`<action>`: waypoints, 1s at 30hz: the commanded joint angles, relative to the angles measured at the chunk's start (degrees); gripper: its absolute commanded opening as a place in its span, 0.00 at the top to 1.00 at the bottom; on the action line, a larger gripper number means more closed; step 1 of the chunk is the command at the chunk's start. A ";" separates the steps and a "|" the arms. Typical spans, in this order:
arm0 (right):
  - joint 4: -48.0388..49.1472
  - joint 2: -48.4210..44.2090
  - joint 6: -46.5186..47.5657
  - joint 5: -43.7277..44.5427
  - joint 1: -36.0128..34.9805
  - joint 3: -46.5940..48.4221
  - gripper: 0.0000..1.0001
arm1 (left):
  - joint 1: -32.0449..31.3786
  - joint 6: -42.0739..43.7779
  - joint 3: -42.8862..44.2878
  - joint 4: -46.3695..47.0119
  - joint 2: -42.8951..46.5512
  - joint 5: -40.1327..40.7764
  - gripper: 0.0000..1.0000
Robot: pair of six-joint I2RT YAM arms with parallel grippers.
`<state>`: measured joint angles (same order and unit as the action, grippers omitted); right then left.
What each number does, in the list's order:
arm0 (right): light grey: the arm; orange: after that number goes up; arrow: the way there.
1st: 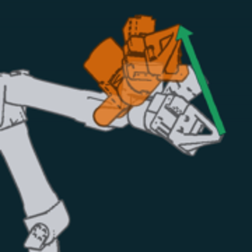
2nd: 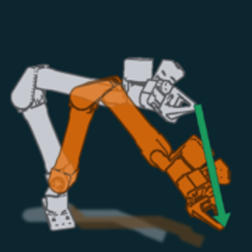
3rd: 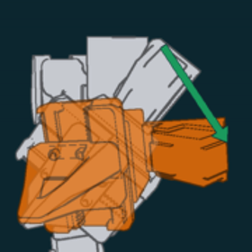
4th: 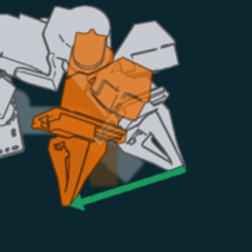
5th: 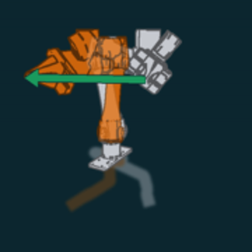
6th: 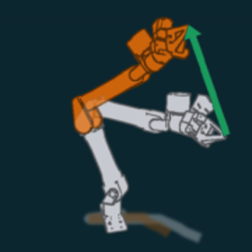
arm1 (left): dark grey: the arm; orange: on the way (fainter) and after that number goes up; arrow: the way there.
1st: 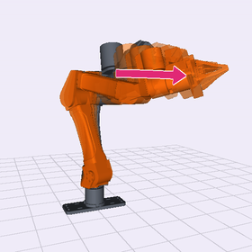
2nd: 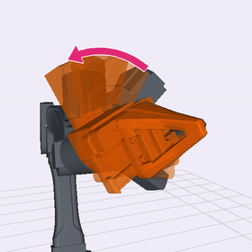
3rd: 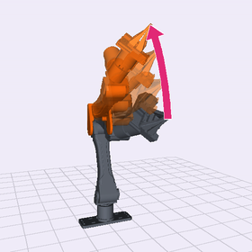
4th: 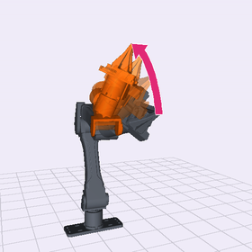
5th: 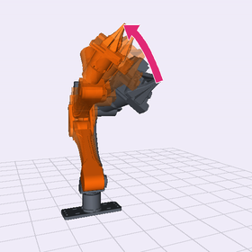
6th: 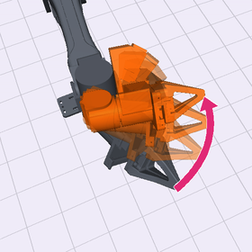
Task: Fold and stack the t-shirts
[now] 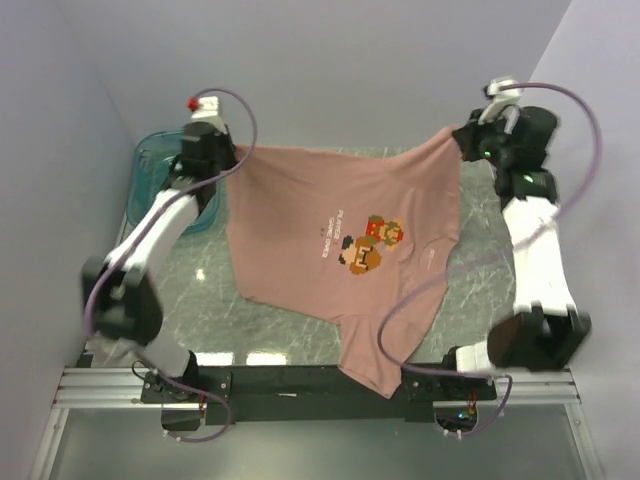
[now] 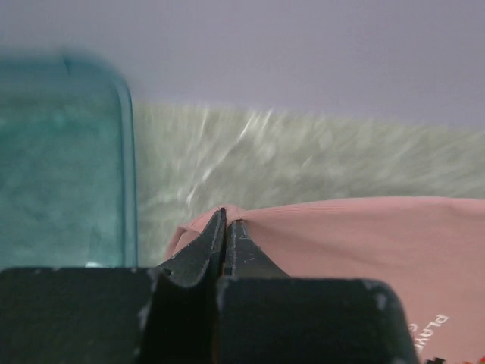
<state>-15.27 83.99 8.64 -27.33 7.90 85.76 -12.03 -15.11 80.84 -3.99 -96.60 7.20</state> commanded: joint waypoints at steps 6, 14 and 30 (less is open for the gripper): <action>-16.96 -18.94 3.05 2.71 1.15 28.51 1.00 | -0.71 -1.75 -7.55 5.68 37.86 -4.74 1.00; -19.90 -18.94 0.94 12.74 2.47 55.92 1.00 | -2.03 -5.27 3.69 -0.31 50.27 -6.67 1.00; -6.93 -12.71 1.46 8.27 4.93 29.37 1.00 | -2.03 -1.59 -5.41 6.88 35.97 -2.63 1.00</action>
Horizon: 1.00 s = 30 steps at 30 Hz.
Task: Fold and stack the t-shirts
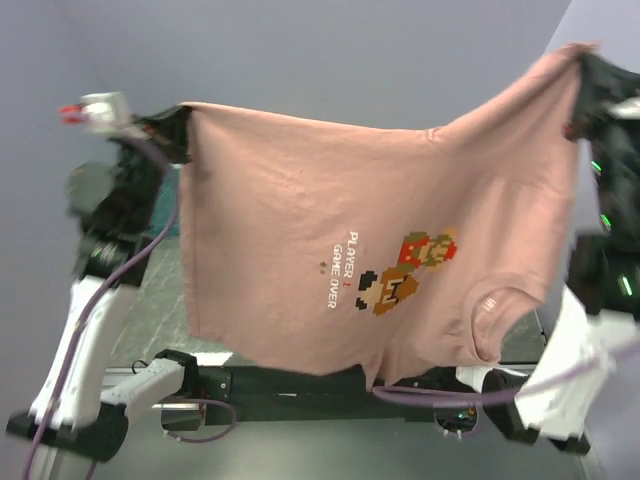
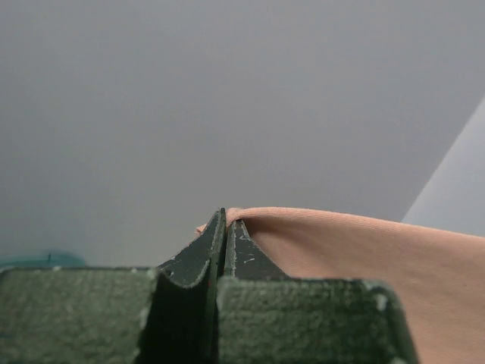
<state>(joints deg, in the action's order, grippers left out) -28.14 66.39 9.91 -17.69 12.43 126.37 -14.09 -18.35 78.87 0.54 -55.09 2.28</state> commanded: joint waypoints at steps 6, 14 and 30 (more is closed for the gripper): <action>19.84 14.01 -0.06 -6.02 0.41 -30.35 1.00 | 0.02 1.74 -4.70 10.71 -26.88 1.23 1.00; 35.95 30.18 -0.77 -4.37 -1.97 -41.12 1.00 | 0.02 3.32 19.77 3.98 -62.56 2.11 1.00; 30.52 48.84 -1.47 0.47 -4.34 -26.87 1.00 | 1.52 3.76 42.60 -7.04 -82.99 7.56 1.00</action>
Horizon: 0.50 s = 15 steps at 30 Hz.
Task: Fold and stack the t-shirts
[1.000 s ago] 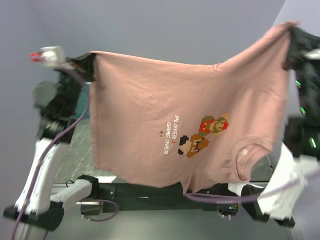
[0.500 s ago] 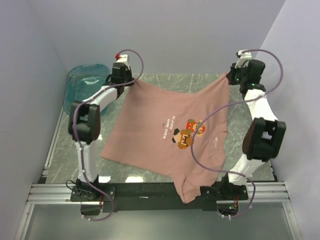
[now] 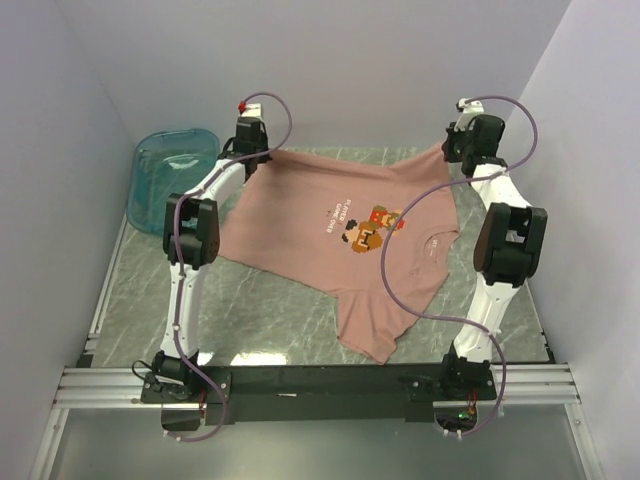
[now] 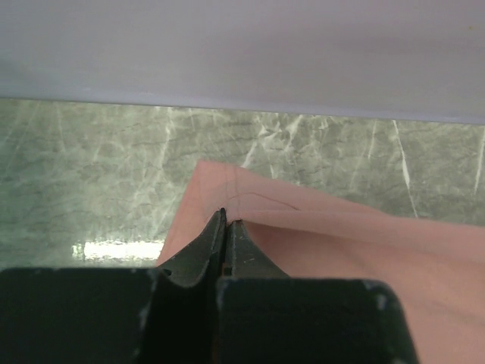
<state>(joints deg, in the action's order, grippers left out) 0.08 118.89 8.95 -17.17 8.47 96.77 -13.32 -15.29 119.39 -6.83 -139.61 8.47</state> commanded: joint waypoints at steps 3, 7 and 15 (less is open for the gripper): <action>2.73 -7.42 -0.08 -1.20 -0.47 -0.52 1.00 | 0.84 1.49 1.72 1.20 2.24 1.02 1.00; 3.97 -12.18 -0.16 -4.44 -0.47 -5.88 1.00 | 0.84 2.37 2.77 2.70 1.98 0.93 1.00; 5.02 -18.51 -2.36 -9.81 -0.38 -13.00 1.00 | 0.84 3.51 6.02 6.03 -1.54 4.53 1.00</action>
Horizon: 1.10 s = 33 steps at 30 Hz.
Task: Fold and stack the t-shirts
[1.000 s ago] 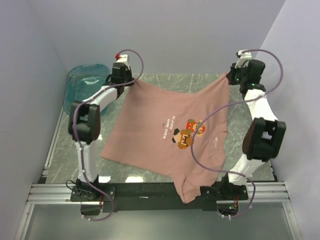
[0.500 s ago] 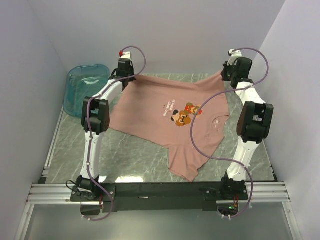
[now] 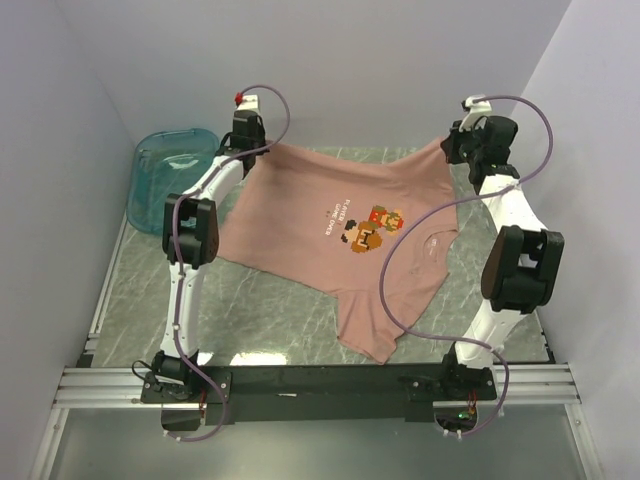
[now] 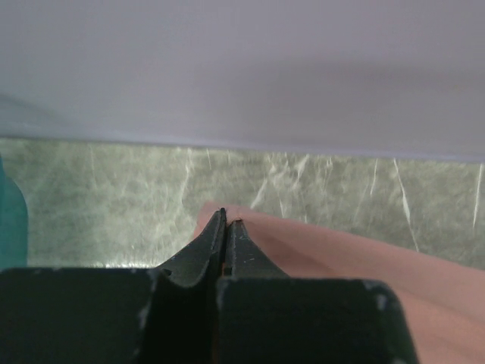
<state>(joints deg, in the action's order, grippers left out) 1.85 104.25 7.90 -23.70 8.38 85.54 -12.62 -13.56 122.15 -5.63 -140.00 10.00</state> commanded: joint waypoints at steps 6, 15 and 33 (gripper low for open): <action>3.69 -8.79 -1.84 -6.26 -0.38 -7.22 1.00 | 0.67 3.19 4.33 7.65 -2.11 4.15 1.00; 3.43 -13.19 -1.40 -7.41 -1.96 -12.14 1.00 | 1.02 5.39 4.24 10.55 -3.17 3.71 1.00; 5.27 -13.89 -4.65 1.56 -1.62 -10.13 1.00 | 0.93 6.35 2.92 8.35 -4.23 0.90 1.00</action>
<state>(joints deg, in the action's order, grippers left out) 3.92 92.68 4.86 -24.56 6.26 72.16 -11.88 -8.19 124.09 1.48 -145.99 11.79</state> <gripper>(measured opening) 0.007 0.017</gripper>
